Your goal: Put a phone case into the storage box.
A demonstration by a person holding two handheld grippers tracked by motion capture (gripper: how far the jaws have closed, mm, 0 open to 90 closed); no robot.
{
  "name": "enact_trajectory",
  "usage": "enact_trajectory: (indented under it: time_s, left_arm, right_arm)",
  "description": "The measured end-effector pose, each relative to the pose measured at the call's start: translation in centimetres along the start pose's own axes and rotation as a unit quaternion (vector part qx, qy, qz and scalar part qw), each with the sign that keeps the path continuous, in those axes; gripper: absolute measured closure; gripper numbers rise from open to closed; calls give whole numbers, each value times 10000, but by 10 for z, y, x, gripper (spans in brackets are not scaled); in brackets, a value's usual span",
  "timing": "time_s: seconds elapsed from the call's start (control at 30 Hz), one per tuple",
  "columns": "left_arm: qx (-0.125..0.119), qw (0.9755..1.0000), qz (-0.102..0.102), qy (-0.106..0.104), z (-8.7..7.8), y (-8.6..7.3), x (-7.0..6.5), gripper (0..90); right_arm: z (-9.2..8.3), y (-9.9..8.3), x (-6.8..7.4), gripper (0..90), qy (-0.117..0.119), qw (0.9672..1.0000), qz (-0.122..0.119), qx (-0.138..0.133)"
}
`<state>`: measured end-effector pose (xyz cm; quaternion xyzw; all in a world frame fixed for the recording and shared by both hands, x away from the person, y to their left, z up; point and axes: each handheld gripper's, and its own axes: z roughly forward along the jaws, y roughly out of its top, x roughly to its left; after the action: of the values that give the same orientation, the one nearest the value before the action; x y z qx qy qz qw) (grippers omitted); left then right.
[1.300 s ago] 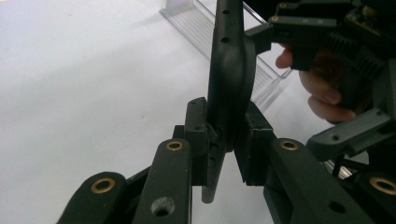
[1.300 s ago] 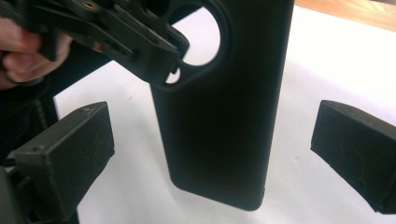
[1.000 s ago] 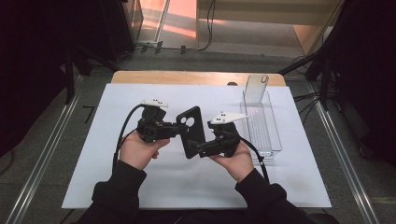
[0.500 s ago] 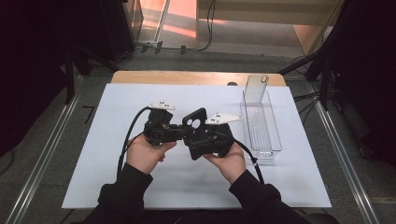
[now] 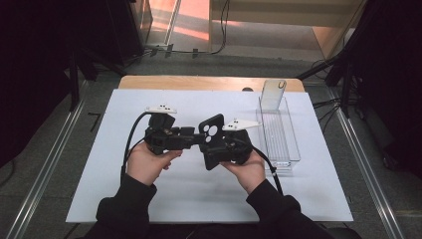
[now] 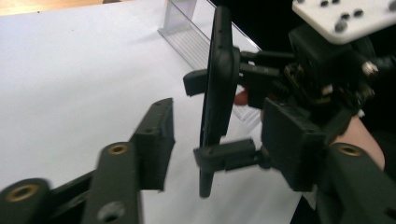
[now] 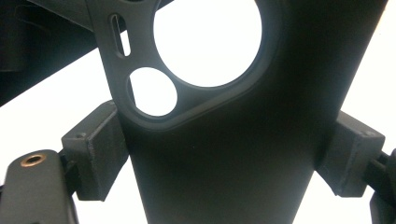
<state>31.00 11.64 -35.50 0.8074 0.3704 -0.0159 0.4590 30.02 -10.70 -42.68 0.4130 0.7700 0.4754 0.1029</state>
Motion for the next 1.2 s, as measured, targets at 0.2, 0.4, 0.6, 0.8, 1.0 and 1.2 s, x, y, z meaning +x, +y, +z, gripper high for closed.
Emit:
enact_trajectory:
  time_s: [0.2, 0.4, 0.6, 0.8, 1.0, 1.2]
  left_arm:
    - [45, 9986, 414, -312, -4, -9, 7, 327]
    - [134, 9953, 920, -284, 0, -23, 11, 327]
    - [273, 9959, 817, -260, 5, -37, 22, 327]
    - [296, 9963, 776, -198, 4, -54, 32, 327]
    - [340, 9960, 824, -87, -3, -76, 41, 327]
    - [294, 9973, 670, 45, -12, -93, 50, 327]
  right_arm:
    - [-5, 3, -13, 126, 76, 10000, 16, 41]
    - [-14, 8, -24, 125, 284, 9995, -61, 76]
    - [-25, 14, -34, 125, 449, 9988, -159, 74]
    - [-45, 25, -46, 125, 441, 9989, -177, -45]
    - [-66, 35, -63, 125, 293, 9993, -27, -214]
    - [-83, 42, -84, 125, 89, 9993, 212, -291]
